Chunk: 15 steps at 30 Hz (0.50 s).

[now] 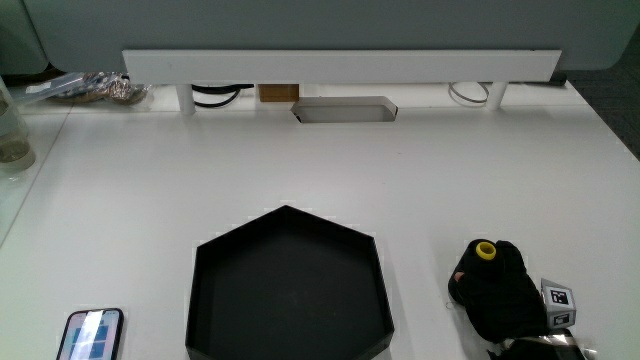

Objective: Pick sewing from desk

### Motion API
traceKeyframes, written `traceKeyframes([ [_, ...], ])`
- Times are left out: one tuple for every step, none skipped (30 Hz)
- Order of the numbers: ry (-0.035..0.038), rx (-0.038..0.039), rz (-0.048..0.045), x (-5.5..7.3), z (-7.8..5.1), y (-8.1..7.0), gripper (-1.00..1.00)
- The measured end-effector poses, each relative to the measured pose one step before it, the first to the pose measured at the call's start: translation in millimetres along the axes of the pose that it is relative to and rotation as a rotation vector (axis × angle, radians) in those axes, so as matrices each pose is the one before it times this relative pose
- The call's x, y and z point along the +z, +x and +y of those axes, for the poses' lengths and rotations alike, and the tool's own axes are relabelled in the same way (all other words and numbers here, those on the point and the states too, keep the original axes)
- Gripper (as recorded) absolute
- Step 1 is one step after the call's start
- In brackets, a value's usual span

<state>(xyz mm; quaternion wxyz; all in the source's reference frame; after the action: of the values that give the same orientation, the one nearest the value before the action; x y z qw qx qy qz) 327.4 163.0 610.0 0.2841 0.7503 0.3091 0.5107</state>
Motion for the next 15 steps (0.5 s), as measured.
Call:
traceKeyframes([
  [0.01178,0.00497,0.00059,0.37,-1.08,-1.81,0.67],
  [0.00354,0.00713,-0.01258,1.16,2.93,3.87,0.75],
  [0.01348,0.00182,-0.00099,-0.57,-1.94,-2.06,0.83],
  [-0.00144,0.00961,0.00073,-1.13,-1.57,-2.96,0.92],
  [0.00074,-0.00389,0.00687,-0.78,1.58,2.71,1.00],
  [-0.01150,-0.01508,0.00760,-1.02,0.09,-0.07,1.00],
  [-0.00512,0.00622,0.01188,-0.25,0.37,0.01,1.00],
  [-0.00743,-0.00601,0.01086,-0.15,0.10,-0.06,1.00],
  [-0.01356,0.02247,0.01422,-1.41,-3.56,-7.61,1.00],
  [0.02598,0.02395,-0.00664,0.06,0.05,-3.36,1.00],
  [-0.07488,-0.02185,0.04097,2.23,12.67,14.74,1.00],
  [-0.00434,-0.00137,0.00366,0.05,2.61,-0.75,1.00],
  [-0.00284,0.01465,0.00464,-1.94,-1.45,-7.37,1.00],
  [-0.00689,-0.00649,-0.00471,-1.28,0.71,-4.56,1.00],
  [-0.00851,0.01547,0.00592,-2.47,0.08,-6.05,1.00],
])
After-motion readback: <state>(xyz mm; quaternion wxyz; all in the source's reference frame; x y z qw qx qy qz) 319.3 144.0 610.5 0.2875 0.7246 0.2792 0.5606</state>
